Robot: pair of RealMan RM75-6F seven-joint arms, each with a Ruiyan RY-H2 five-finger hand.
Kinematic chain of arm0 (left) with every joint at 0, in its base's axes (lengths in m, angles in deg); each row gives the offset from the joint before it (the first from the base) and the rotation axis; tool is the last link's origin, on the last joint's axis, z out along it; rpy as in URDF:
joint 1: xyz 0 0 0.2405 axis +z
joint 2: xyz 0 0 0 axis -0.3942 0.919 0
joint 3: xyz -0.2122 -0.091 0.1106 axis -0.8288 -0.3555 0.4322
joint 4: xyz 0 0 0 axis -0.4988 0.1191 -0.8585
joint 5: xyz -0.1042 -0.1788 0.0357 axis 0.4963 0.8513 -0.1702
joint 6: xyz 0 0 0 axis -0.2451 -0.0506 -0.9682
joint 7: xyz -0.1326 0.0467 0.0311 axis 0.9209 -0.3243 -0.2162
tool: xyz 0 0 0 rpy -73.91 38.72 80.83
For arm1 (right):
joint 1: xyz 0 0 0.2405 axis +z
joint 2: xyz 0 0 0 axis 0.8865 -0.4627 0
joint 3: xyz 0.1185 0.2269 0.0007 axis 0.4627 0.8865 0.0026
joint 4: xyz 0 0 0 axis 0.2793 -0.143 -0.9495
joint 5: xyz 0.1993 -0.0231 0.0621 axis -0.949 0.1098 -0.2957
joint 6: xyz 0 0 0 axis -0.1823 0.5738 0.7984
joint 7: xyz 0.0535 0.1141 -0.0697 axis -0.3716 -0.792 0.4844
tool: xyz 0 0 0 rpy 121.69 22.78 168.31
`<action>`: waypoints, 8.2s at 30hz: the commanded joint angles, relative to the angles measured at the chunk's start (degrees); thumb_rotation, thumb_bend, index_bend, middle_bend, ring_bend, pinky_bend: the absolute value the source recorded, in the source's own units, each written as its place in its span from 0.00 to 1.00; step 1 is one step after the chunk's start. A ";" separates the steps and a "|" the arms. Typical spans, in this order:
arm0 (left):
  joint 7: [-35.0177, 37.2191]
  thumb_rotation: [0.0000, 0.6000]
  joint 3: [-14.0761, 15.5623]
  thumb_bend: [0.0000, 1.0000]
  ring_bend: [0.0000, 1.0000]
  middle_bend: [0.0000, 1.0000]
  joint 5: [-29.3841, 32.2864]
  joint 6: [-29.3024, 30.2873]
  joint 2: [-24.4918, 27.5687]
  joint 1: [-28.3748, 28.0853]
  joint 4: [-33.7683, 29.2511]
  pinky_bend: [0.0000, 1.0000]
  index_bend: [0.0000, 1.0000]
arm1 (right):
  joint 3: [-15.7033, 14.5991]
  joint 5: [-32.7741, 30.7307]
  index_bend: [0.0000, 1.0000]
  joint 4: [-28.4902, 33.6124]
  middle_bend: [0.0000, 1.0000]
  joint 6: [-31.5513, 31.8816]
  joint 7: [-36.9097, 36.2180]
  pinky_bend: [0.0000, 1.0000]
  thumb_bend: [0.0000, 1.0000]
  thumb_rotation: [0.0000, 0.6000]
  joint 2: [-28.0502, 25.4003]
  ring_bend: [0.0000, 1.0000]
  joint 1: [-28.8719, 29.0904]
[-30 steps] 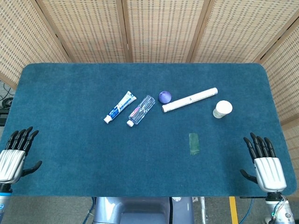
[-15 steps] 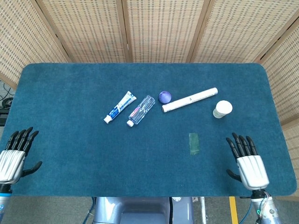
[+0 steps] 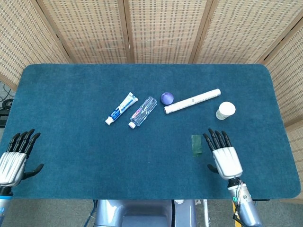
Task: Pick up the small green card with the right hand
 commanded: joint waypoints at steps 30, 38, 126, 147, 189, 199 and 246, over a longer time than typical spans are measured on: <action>-0.21 1.00 0.08 0.24 0.00 0.00 0.42 -0.94 -0.36 -0.41 0.29 0.00 0.00 | 2.22 -14.23 0.05 -12.86 0.00 -6.52 1.46 0.00 0.21 1.00 11.67 0.00 7.45; -0.67 1.00 0.06 0.24 0.00 0.00 0.72 -1.33 -0.57 -0.56 0.38 0.00 0.00 | 2.22 -14.92 0.05 -15.66 0.00 -7.53 -0.44 0.00 0.21 1.00 12.92 0.00 8.41; -0.25 1.00 0.85 0.25 0.00 0.00 -0.57 -1.56 -0.35 -0.97 -0.26 0.00 0.00 | 3.12 -13.91 0.20 -18.31 0.00 -3.04 -5.77 0.00 0.36 1.00 13.03 0.00 10.91; -0.72 1.00 1.28 0.25 0.00 0.00 -1.34 -1.56 -0.42 -0.98 -0.49 0.00 0.00 | -0.78 -12.69 0.20 -15.07 0.00 0.29 -7.28 0.00 0.33 1.00 8.82 0.00 5.91; -0.76 1.00 1.20 0.25 0.00 0.00 -1.02 -1.90 -0.56 -1.13 -0.37 0.00 0.00 | 0.20 -12.09 0.20 -21.07 0.00 -3.53 -9.33 0.00 0.10 1.00 14.99 0.00 7.04; -0.83 1.00 1.23 0.25 0.00 0.00 -1.01 -1.98 -0.61 -1.18 -0.40 0.00 0.00 | 0.75 -12.49 0.20 -22.74 0.00 -4.49 -10.17 0.00 0.10 1.00 15.71 0.00 7.55; -1.06 1.00 1.24 0.25 0.00 0.00 -0.49 -2.91 -0.84 -1.60 -0.23 0.00 0.00 | 3.78 -15.19 0.21 -26.51 0.00 -8.30 -9.56 0.00 0.15 1.00 18.67 0.00 11.44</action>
